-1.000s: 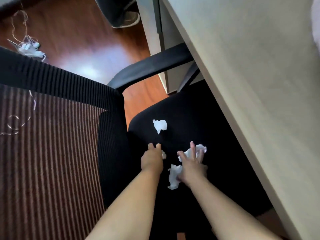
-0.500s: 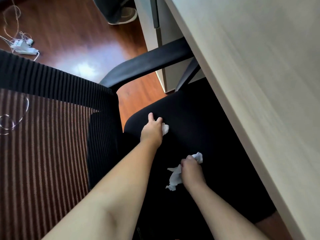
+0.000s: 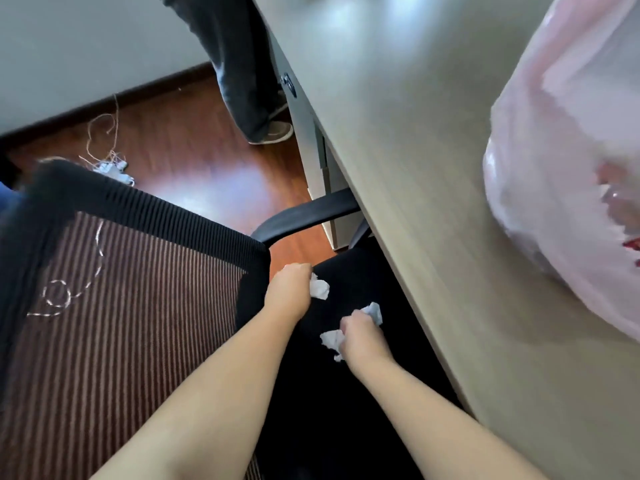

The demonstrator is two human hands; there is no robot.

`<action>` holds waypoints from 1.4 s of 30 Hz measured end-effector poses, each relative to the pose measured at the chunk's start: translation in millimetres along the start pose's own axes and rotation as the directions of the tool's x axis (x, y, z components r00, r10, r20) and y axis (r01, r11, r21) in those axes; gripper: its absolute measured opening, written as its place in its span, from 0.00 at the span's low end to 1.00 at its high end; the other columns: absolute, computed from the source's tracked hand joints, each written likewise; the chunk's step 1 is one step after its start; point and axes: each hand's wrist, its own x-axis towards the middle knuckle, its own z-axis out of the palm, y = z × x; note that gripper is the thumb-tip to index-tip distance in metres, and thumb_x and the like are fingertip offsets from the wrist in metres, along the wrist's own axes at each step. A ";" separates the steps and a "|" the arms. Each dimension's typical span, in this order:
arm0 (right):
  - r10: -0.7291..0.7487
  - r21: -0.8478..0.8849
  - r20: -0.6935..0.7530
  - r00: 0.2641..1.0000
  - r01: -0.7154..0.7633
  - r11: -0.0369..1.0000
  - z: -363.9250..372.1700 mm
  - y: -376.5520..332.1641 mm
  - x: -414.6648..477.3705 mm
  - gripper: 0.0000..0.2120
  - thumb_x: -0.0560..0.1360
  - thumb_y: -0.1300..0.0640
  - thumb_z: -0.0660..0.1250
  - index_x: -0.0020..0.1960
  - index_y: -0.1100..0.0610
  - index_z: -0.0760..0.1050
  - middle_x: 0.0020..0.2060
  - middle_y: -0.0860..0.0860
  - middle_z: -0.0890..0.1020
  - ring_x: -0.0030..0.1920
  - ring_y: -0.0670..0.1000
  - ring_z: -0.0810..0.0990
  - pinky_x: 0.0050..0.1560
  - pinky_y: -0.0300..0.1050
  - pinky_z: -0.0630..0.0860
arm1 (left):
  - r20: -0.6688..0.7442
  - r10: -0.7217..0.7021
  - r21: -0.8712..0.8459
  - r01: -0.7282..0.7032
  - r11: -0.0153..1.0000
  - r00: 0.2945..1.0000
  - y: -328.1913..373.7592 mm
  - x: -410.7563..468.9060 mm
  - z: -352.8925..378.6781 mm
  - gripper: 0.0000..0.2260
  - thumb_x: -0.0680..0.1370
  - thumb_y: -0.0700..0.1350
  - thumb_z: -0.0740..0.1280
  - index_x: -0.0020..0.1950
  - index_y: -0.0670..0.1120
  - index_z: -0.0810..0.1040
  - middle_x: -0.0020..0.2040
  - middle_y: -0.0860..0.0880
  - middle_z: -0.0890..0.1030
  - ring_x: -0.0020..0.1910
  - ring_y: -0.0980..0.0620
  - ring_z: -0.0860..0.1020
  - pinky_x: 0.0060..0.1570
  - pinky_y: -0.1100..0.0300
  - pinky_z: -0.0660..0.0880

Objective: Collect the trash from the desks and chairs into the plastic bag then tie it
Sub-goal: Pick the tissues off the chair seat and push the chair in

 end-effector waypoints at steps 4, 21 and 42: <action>-0.161 -0.088 -0.105 0.981 0.153 0.984 -81.5 -62.7 -37.3 0.11 0.76 0.64 0.58 0.55 0.61 0.75 0.48 0.51 0.67 0.56 0.57 0.75 0.48 0.42 0.68 | -0.162 -0.016 0.105 0.033 0.994 0.987 4.1 -35.3 -81.1 0.12 0.73 0.41 0.65 0.57 0.48 0.74 0.54 0.48 0.79 0.54 0.43 0.78 0.46 0.56 0.71; 0.093 0.145 -0.765 0.637 0.030 0.989 -336.5 28.1 -175.7 0.04 0.73 0.64 0.64 0.44 0.63 0.78 0.44 0.57 0.76 0.44 0.58 0.75 0.41 0.41 0.69 | -0.403 0.353 -0.282 -0.482 0.830 0.844 291.3 -105.8 -210.8 0.15 0.71 0.40 0.69 0.57 0.43 0.75 0.53 0.42 0.81 0.54 0.43 0.78 0.45 0.62 0.69; 0.056 0.222 -0.739 0.671 0.165 0.961 -242.2 -84.6 -257.5 0.10 0.73 0.61 0.63 0.50 0.57 0.81 0.47 0.54 0.84 0.49 0.53 0.81 0.44 0.34 0.68 | -0.280 0.556 0.173 -0.529 0.831 0.782 126.3 -167.5 -280.2 0.21 0.75 0.44 0.65 0.68 0.50 0.69 0.67 0.46 0.69 0.64 0.45 0.70 0.59 0.53 0.71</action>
